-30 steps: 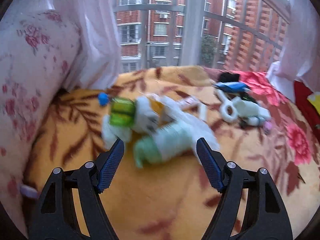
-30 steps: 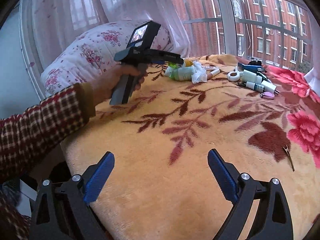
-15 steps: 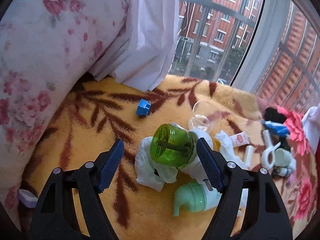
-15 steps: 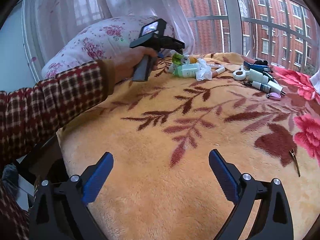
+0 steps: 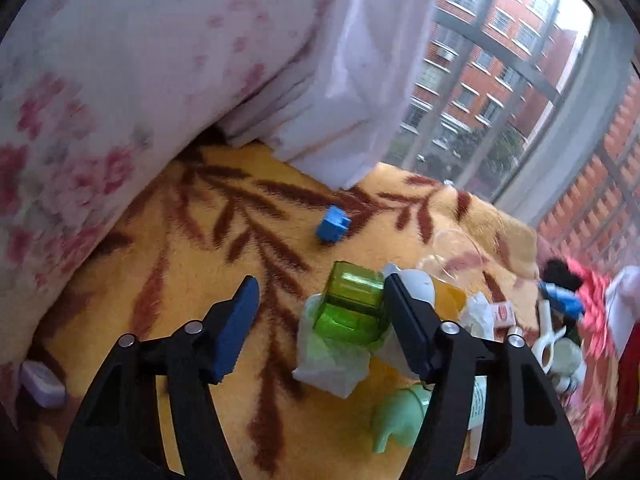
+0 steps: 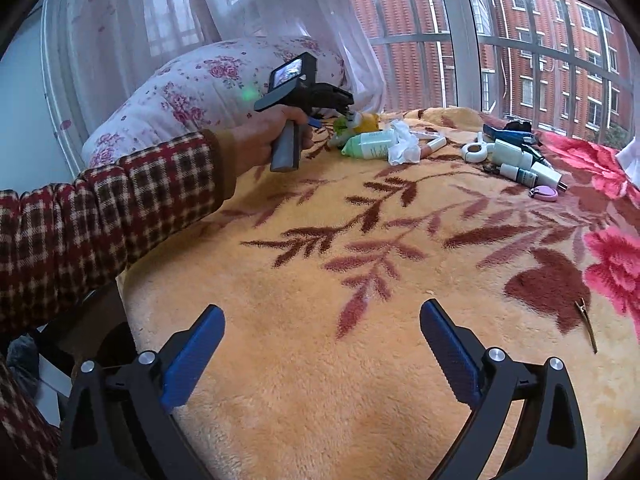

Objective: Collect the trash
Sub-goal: 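Reach the left gripper to the green-and-white repellent refill and grasp it, then grasp the mint-green pump lotion bottle with the right gripper while the left holds the refill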

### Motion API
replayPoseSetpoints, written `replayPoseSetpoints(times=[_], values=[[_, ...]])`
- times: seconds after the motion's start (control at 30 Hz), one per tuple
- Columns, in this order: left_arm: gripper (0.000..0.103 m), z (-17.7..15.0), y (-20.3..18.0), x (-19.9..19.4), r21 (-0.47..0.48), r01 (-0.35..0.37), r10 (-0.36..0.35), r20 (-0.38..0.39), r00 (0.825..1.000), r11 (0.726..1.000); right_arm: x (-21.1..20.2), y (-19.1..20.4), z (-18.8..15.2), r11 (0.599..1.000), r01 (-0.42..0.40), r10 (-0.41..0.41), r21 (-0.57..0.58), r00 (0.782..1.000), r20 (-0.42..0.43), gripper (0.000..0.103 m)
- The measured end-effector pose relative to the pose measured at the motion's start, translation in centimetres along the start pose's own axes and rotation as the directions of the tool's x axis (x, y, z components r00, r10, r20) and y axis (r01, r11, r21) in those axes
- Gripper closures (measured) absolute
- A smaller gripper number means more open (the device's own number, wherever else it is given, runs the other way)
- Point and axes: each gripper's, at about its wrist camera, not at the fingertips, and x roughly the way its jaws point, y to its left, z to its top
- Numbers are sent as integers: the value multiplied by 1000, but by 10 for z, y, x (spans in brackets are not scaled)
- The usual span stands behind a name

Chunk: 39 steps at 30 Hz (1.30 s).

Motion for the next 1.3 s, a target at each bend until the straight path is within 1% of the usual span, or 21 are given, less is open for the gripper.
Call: replayPoseSetpoints(times=[0.03, 0.1, 0.13, 0.17, 0.2, 0.23, 0.27, 0.3, 0.37, 0.43, 0.5, 0.53, 0.6, 0.67, 0.73, 0.83, 0.97, 1.0, 1.07, 1.13, 1.3], values=[[35, 0, 4, 0, -41, 12, -12, 3, 1000, 999, 0, 0, 0, 1000, 0, 0, 1, 1000, -2, 7], [32, 0, 1, 2, -14, -7, 7, -14, 1000, 1000, 1, 1, 0, 1000, 3, -3, -6, 1000, -3, 7], [32, 0, 0, 2, -5, -3, 3, -4, 1000, 1000, 1, 1, 0, 1000, 7, -7, -10, 1000, -3, 7], [32, -1, -2, 0, -8, 21, -21, -1, 1000, 1000, 2, 1, 0, 1000, 6, -6, -10, 1000, -4, 7], [32, -4, -8, 2, 12, 56, -55, -21, 998, 998, 3, 0, 0, 1000, 2, -2, -9, 1000, -8, 7], [32, -7, -20, 5, 74, 77, -73, -60, 996, 994, 4, 0, -1, 1000, 4, -4, -8, 1000, -10, 7], [32, -11, -31, 3, 131, 78, -72, -55, 996, 988, 5, -1, -1, 1000, 7, -7, -5, 1000, -13, 7], [32, -13, -36, 2, 144, 94, -86, -57, 995, 985, 6, -1, -1, 1000, 8, -8, -3, 1000, -14, 7], [32, -14, -43, -3, 111, 159, -153, -67, 986, 981, 7, -2, 0, 1000, 8, -8, 1, 1000, -14, 7], [30, -14, -48, -8, 109, 175, -169, -61, 984, 979, 7, -2, 0, 1000, 8, -8, 2, 1000, -13, 7], [27, -16, -54, -11, 143, 174, -164, -76, 983, 974, 6, -3, 0, 1000, 8, -7, 7, 1000, -12, 7], [26, -18, -59, -11, 187, 161, -149, -77, 986, 969, 6, -4, 0, 1000, 7, -7, 9, 1000, -13, 7], [23, -20, -64, -8, 264, 118, -102, -73, 992, 957, 6, -4, -1, 1000, 5, -5, 9, 1000, -10, 7], [18, -22, -64, 5, 329, 76, -40, -114, 993, 941, 6, -4, -1, 1000, 7, -7, 7, 1000, -10, 7], [13, -22, -62, 16, 360, 61, -9, -144, 990, 931, 5, -3, -1, 1000, 6, -6, 3, 1000, -8, 7], [12, -23, -62, 25, 390, 63, -4, -150, 989, 919, 5, -4, -1, 1000, 9, -9, 3, 1000, -9, 7], [10, -26, -68, 43, 400, 57, 23, -192, 981, 915, 6, -3, 0, 1000, 15, -15, 1, 1000, -12, 7], [10, -25, -67, 43, 384, 55, 15, -178, 984, 922, 6, -3, 0, 1000, 15, -15, 0, 1000, -12, 7], [15, -24, -60, 42, 324, 64, -14, -154, 988, 944, 6, -3, 0, 1000, 16, -16, -1, 1000, -16, 7], [15, -25, -55, 35, 293, 46, -14, -109, 994, 955, 6, -4, 0, 1000, 17, -17, 1, 1000, -15, 6], [15, -30, -44, -3, 284, 54, -47, -31, 998, 957, 2, -6, 4, 1000, 25, -25, -6, 1000, -16, 6]])
